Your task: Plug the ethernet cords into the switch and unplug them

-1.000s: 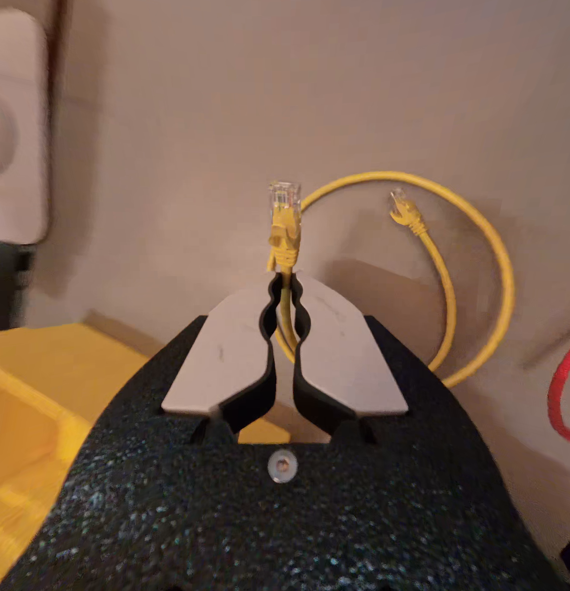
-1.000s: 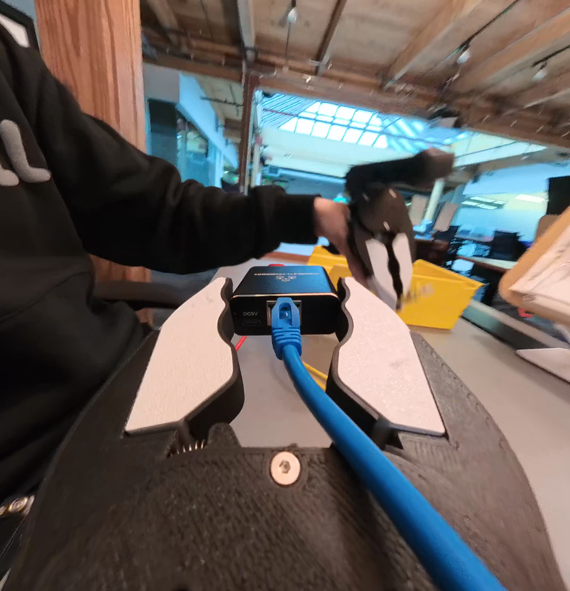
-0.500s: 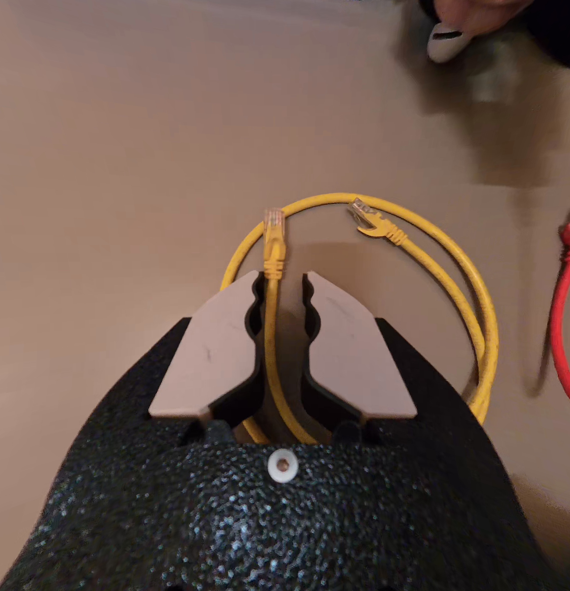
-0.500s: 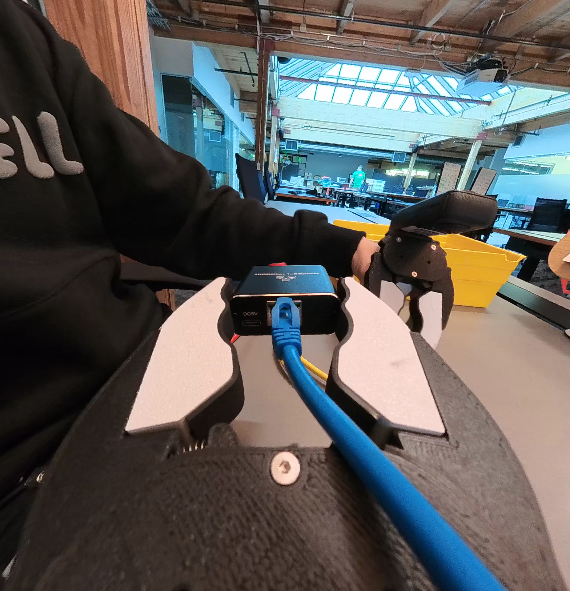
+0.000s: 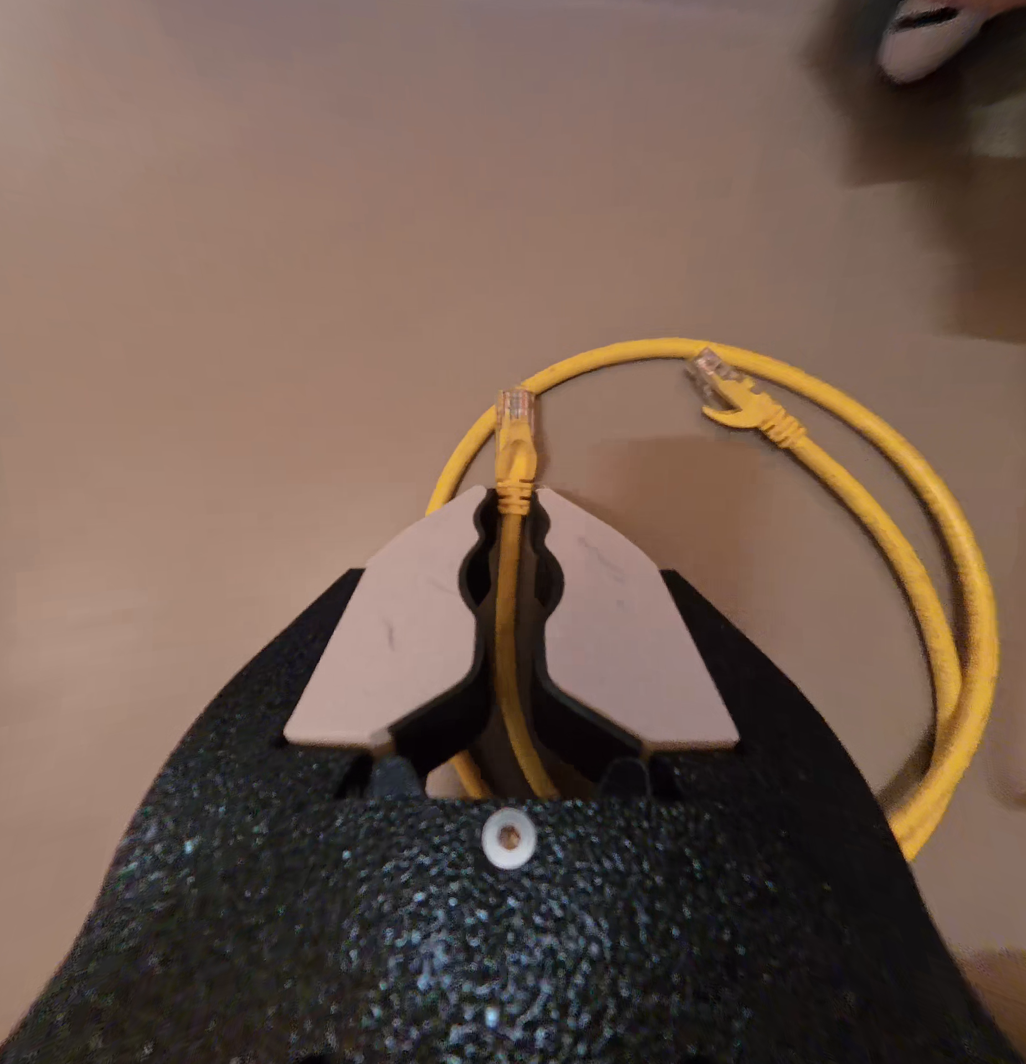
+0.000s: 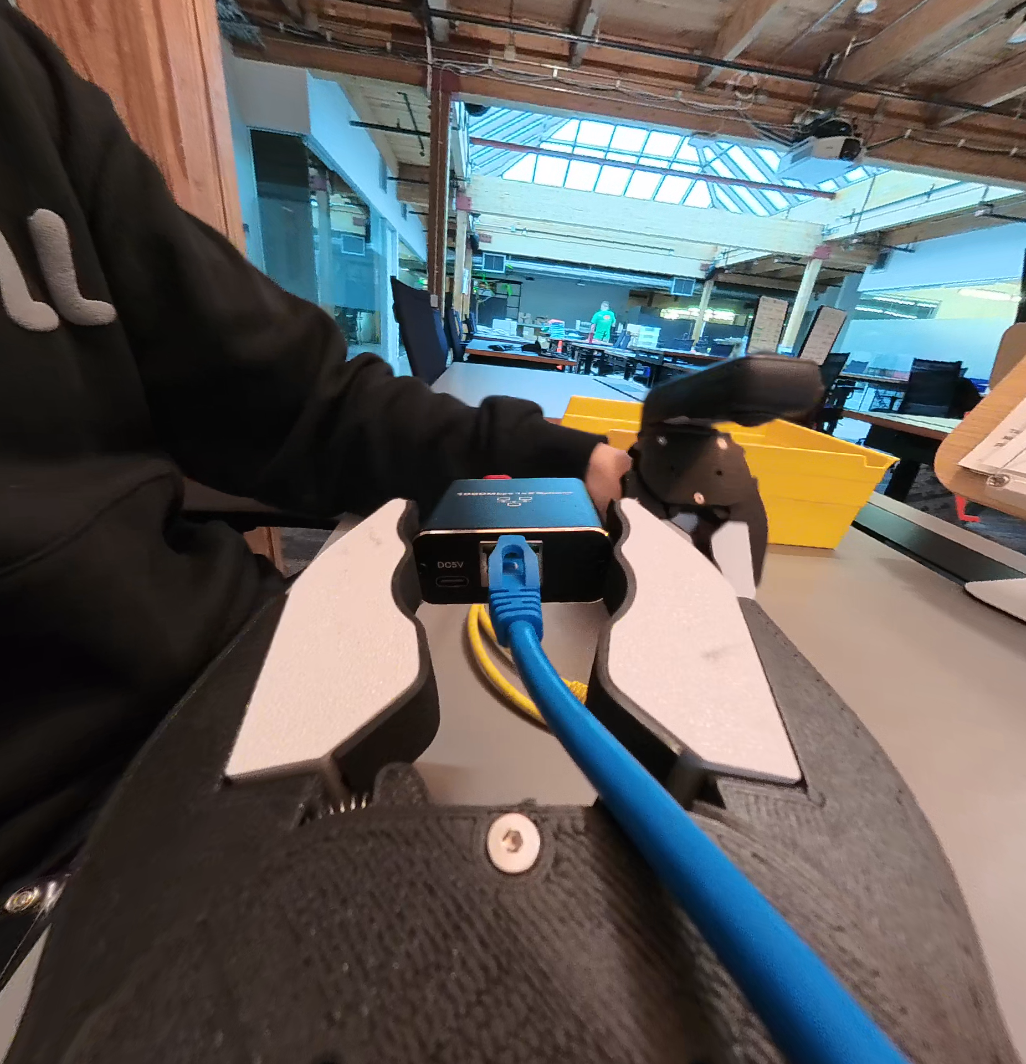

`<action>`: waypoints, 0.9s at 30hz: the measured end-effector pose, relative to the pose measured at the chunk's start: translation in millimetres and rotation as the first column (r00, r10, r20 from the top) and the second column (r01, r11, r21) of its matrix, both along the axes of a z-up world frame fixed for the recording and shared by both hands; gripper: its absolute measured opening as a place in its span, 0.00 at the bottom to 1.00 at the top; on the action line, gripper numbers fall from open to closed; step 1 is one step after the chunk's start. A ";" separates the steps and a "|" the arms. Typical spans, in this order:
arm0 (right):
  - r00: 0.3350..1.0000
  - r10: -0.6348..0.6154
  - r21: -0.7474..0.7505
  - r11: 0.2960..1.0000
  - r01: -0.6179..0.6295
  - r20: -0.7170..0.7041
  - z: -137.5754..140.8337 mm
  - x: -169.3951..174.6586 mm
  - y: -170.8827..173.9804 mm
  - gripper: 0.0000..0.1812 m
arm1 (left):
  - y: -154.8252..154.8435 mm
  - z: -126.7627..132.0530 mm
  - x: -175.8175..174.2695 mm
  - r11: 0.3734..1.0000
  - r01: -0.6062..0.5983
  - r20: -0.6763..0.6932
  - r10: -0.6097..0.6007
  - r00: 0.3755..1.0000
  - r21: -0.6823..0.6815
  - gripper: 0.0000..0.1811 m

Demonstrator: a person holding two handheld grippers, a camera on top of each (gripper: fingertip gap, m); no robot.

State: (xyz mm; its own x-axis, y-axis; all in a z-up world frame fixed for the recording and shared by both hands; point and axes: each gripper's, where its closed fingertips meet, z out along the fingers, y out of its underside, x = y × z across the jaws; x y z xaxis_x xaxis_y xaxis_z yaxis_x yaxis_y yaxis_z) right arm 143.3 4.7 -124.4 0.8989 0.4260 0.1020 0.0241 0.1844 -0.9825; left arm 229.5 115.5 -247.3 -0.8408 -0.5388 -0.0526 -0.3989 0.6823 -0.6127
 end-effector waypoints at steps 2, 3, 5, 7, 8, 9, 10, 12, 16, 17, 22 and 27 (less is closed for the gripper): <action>1.000 -0.002 0.011 1.000 0.002 -0.003 1.2 0.4 -0.7 0.35 | 2.2 19.1 -7.5 0.998 0.004 0.041 -0.006 0.999 0.055 0.05; 1.000 -0.003 0.019 1.000 0.004 -0.008 2.2 0.8 -1.0 0.35 | -0.8 33.2 -14.0 0.998 0.022 0.059 -0.026 0.998 0.066 0.06; 1.000 -0.005 0.031 1.000 0.005 -0.013 3.9 1.1 -1.4 0.34 | -9.9 63.6 -27.1 0.996 0.040 0.088 -0.048 0.995 0.082 0.06; 1.000 0.006 0.054 0.999 -0.005 -0.020 7.5 0.1 -2.7 0.35 | -23.4 89.0 -43.6 0.994 0.067 0.079 -0.074 0.994 0.087 0.06; 1.000 0.010 0.065 0.998 -0.008 -0.026 9.4 0.1 -3.3 0.35 | -29.4 98.4 -52.2 0.992 0.083 0.067 -0.090 0.994 0.098 0.06; 0.999 0.017 0.077 0.997 -0.015 -0.030 11.3 -0.7 -4.4 0.35 | -34.8 106.2 -60.4 0.989 0.096 0.056 -0.103 0.993 0.112 0.06; 0.999 0.024 0.093 0.995 -0.021 -0.032 13.6 -1.7 -5.9 0.35 | -39.3 112.1 -67.7 0.986 0.105 0.044 -0.112 0.993 0.130 0.06; 0.999 0.031 0.117 0.993 -0.026 -0.038 17.2 -2.4 -8.3 0.35 | -46.9 119.4 -80.6 0.980 0.124 0.021 -0.128 0.992 0.158 0.06; 0.998 0.040 0.129 0.991 -0.034 -0.042 18.9 -4.1 -9.9 0.35 | -59.8 125.5 -96.7 0.974 0.134 -0.005 -0.135 0.991 0.182 0.06; 0.998 0.039 0.128 0.991 -0.034 -0.041 18.7 -4.4 -9.4 0.35 | -61.5 126.1 -99.1 0.972 0.138 -0.006 -0.139 0.990 0.190 0.06; 0.999 0.043 0.108 0.993 -0.039 -0.032 15.4 -6.1 -7.3 0.35 | -64.2 128.0 -103.8 0.971 0.131 -0.009 -0.132 0.991 0.198 0.06; 0.999 0.036 0.096 0.995 -0.033 -0.024 13.2 -5.7 -5.5 0.35 | -63.8 123.8 -105.2 0.969 0.137 -0.022 -0.135 0.991 0.208 0.06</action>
